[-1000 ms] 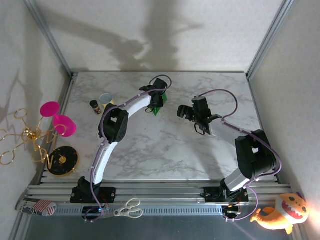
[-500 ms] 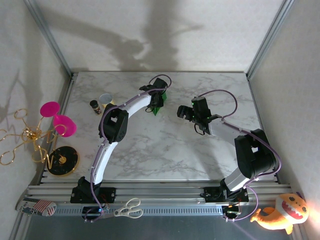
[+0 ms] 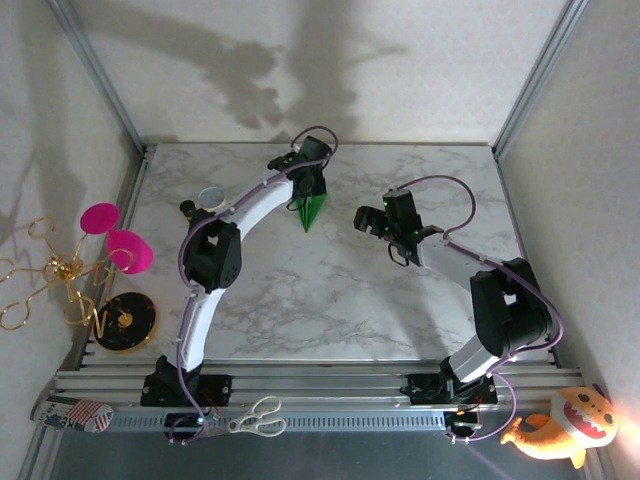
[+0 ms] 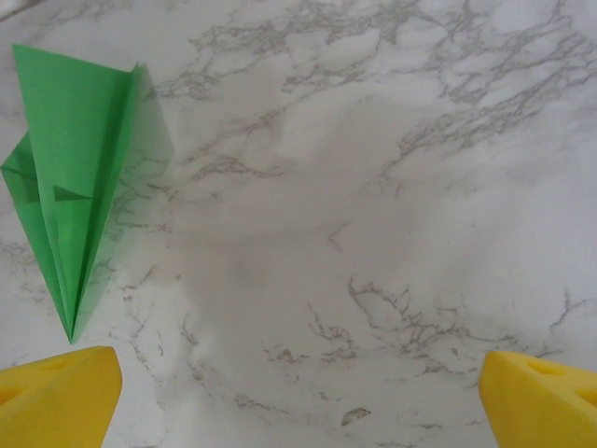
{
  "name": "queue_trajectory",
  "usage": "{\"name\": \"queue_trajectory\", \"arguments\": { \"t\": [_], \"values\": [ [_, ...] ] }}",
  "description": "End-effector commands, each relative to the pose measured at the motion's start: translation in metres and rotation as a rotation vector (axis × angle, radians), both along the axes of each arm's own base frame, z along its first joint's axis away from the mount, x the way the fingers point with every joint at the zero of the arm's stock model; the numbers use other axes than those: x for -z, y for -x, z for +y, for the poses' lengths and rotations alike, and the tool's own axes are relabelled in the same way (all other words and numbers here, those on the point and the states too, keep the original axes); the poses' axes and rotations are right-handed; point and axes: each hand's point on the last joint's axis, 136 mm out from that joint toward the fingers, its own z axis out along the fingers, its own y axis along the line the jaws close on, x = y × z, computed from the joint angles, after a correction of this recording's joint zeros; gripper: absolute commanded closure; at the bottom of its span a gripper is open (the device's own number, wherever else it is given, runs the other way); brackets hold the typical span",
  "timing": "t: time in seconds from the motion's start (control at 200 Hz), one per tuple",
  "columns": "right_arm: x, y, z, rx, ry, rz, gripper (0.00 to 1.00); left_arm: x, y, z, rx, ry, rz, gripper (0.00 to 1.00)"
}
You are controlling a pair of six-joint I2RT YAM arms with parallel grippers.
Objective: Fold a paper plane with a square sheet of paper (pick it up from the middle)
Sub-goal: Move the paper plane to the top-center of the table.
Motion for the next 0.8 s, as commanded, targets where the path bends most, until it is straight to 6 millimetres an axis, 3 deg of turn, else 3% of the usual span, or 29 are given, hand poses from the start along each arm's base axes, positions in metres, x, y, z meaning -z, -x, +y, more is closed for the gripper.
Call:
{"name": "queue_trajectory", "arguments": {
  "t": [0.0,0.1,0.2,0.32,0.386,0.466,0.601,0.796],
  "values": [
    [-0.041,-0.016,-0.008,0.034,0.025,-0.107,0.01,-0.053,0.008,0.012,-0.041,0.007,-0.09,0.56],
    [-0.075,-0.024,-0.015,0.044,0.07,-0.204,0.01,-0.093,0.02,0.024,-0.064,0.04,-0.202,0.54],
    [-0.106,-0.026,-0.03,0.087,0.136,-0.31,0.01,-0.129,0.041,0.05,-0.108,0.056,-0.342,0.4],
    [-0.131,-0.023,-0.062,0.19,0.283,-0.431,0.01,-0.151,0.077,0.088,-0.146,0.047,-0.5,0.11],
    [-0.139,-0.018,-0.074,0.215,0.345,-0.489,0.01,-0.157,0.098,0.111,-0.181,0.019,-0.577,0.01],
    [-0.145,-0.01,-0.088,0.245,0.385,-0.555,0.01,-0.154,0.123,0.144,-0.24,-0.036,-0.66,0.0],
    [-0.143,0.003,-0.118,0.327,0.371,-0.621,0.01,-0.129,0.162,0.199,-0.35,-0.123,-0.747,0.0],
    [-0.095,0.016,-0.155,0.396,0.414,-0.563,0.01,-0.086,0.198,0.254,-0.438,-0.24,-0.761,0.0]
  ]
}}
